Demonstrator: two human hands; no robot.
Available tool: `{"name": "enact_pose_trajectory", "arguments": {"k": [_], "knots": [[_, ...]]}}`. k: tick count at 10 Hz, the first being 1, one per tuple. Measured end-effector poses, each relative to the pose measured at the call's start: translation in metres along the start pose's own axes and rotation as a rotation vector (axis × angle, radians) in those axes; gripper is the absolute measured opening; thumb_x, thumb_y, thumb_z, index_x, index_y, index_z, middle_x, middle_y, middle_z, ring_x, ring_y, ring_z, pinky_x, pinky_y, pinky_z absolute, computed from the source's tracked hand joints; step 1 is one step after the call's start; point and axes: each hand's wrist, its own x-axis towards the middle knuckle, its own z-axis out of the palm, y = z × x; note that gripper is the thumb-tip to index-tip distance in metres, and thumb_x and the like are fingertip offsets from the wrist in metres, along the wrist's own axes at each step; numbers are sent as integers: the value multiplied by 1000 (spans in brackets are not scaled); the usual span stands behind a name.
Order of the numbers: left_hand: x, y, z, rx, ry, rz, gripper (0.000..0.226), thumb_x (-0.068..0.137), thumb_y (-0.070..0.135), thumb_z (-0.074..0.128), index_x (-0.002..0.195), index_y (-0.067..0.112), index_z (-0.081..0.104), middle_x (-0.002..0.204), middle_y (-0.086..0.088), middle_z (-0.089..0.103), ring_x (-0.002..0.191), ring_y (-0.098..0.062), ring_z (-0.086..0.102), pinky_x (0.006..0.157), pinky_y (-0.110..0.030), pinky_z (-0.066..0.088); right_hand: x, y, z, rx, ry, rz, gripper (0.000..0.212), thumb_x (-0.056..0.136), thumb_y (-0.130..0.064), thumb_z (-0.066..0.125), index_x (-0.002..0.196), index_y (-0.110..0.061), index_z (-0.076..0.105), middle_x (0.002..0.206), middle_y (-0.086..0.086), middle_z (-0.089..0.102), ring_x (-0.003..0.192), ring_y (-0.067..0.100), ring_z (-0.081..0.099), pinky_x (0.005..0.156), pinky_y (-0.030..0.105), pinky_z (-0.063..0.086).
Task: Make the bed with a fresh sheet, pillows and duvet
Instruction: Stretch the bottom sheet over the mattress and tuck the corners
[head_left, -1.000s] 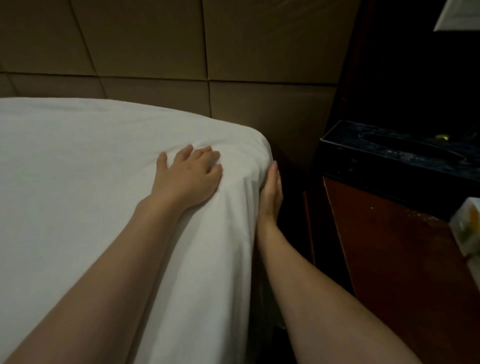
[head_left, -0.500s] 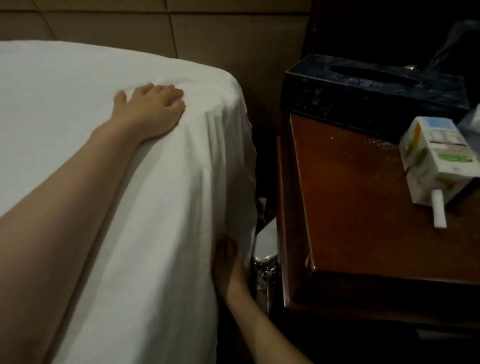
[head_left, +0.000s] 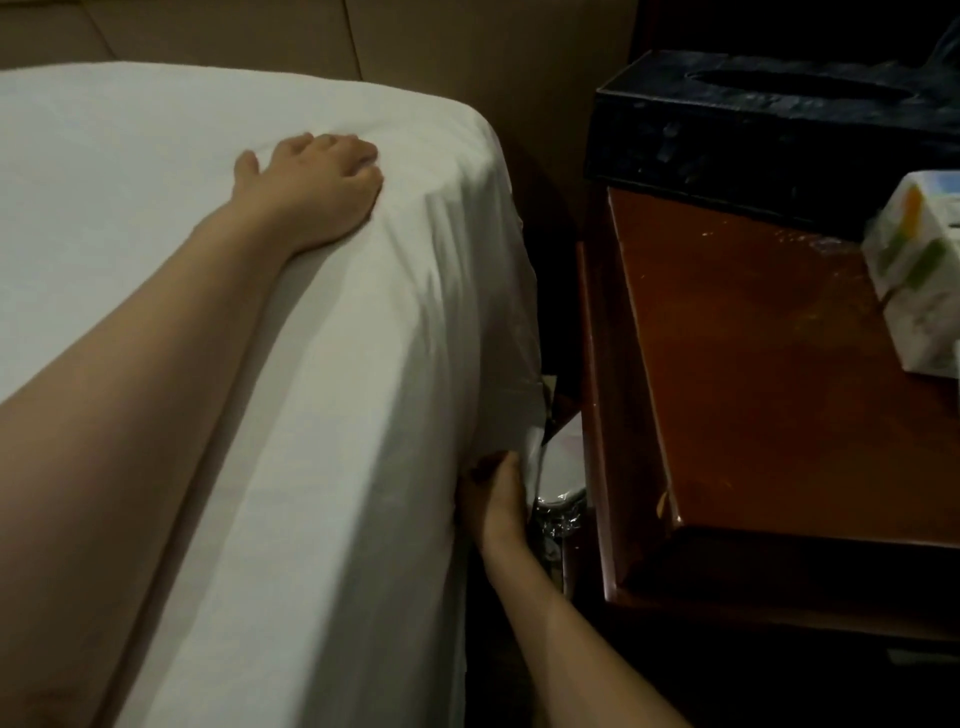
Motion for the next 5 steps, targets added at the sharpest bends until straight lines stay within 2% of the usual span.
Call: {"name": "enact_pose_trajectory", "arguments": {"k": [1,2,3,4,5], "knots": [[0,2,0,0,5,-13,47,101,37,26,146,29,32,157,2,22,146,-23,14,115,-53,5,-4,-2,-1,-23,39,-34,16,103,-25,40,95,-28,54,102,1,59,107,22,55,88,22,44],[-1,3,-1,-3,8,-14,46,101,37,27,146,29,33,158,2,22,146,-23,14,116,-52,6,-10,-8,-3,124,36,7,26,100,-21,45,119,-9,56,125,13,58,108,21,54,86,24,42],[-2,0,-3,-27,0,-6,46,101,38,28,145,29,35,157,2,24,145,-24,16,116,-52,8,-9,-10,6,191,151,36,39,99,-28,42,112,0,66,113,16,66,103,26,61,80,25,45],[-3,0,-4,-37,-10,-3,46,101,40,28,145,30,35,157,2,25,145,-24,18,116,-51,10,-11,-6,9,229,55,97,31,98,-27,48,120,-11,64,120,8,64,109,22,59,91,27,46],[-5,2,-3,-40,0,-15,45,101,39,29,145,30,36,156,2,27,144,-24,19,116,-48,11,-11,-1,1,210,-45,-17,32,94,-23,55,121,-8,61,119,9,63,110,23,58,96,34,47]]}}
